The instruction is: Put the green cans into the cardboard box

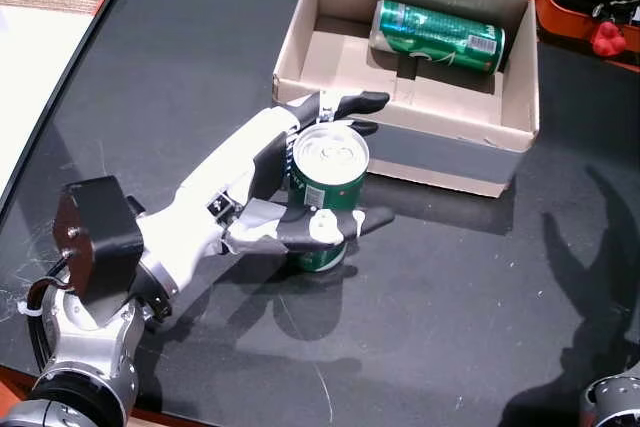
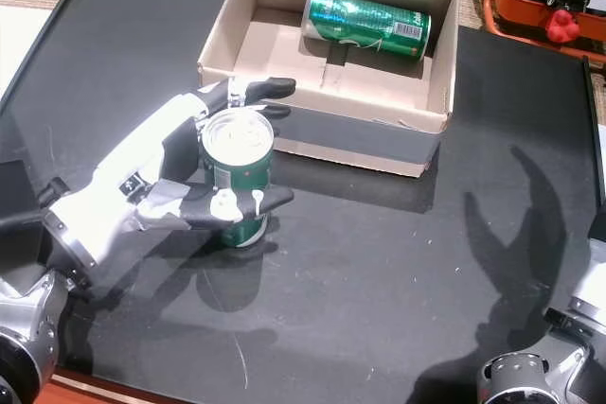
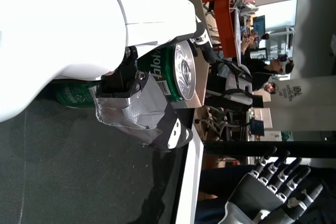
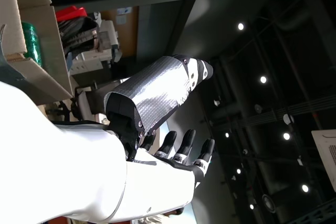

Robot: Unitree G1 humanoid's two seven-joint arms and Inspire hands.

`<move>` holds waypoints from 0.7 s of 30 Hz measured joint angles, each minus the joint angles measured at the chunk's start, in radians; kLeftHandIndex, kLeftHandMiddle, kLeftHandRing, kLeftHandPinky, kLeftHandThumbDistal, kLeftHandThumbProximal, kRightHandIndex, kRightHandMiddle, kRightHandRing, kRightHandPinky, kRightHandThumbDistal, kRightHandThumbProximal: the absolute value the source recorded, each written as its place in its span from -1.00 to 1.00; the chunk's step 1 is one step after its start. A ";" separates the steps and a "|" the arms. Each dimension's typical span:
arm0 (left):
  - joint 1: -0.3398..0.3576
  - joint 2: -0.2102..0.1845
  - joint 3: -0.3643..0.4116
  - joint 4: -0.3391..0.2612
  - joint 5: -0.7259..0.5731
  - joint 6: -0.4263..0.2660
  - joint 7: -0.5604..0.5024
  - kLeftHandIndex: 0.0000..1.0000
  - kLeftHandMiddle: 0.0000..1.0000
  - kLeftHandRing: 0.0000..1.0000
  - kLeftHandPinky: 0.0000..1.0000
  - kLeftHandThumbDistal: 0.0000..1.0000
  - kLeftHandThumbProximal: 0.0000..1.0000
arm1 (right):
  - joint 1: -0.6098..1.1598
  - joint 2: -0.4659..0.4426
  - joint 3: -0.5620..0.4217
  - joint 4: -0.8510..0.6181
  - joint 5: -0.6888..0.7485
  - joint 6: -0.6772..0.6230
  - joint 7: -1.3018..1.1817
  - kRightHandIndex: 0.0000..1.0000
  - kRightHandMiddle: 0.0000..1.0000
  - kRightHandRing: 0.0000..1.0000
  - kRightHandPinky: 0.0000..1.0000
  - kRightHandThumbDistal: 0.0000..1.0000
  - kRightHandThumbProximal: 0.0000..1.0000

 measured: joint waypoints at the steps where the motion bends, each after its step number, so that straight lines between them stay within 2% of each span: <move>1: 0.000 -0.001 -0.001 0.000 0.000 0.000 0.002 0.70 0.77 0.84 0.68 0.59 -0.92 | 0.001 0.001 0.000 -0.005 0.000 0.000 -0.003 0.53 0.56 0.55 0.63 0.87 0.76; 5: 0.000 -0.006 -0.001 0.000 0.000 0.000 0.003 0.70 0.77 0.83 0.67 0.57 -0.88 | 0.006 0.012 0.000 -0.028 0.006 0.001 -0.002 0.51 0.54 0.53 0.60 0.87 0.74; 11: 0.012 -0.015 0.001 0.000 0.000 -0.006 0.007 0.70 0.76 0.80 0.66 0.46 -0.95 | 0.016 0.023 0.004 -0.054 0.011 0.002 -0.002 0.50 0.53 0.52 0.60 0.88 0.74; 21: 0.034 -0.039 0.020 0.006 -0.020 0.018 -0.038 0.60 0.60 0.67 0.66 0.40 -0.96 | 0.024 0.034 0.007 -0.069 0.015 0.001 0.001 0.49 0.51 0.50 0.57 0.77 0.75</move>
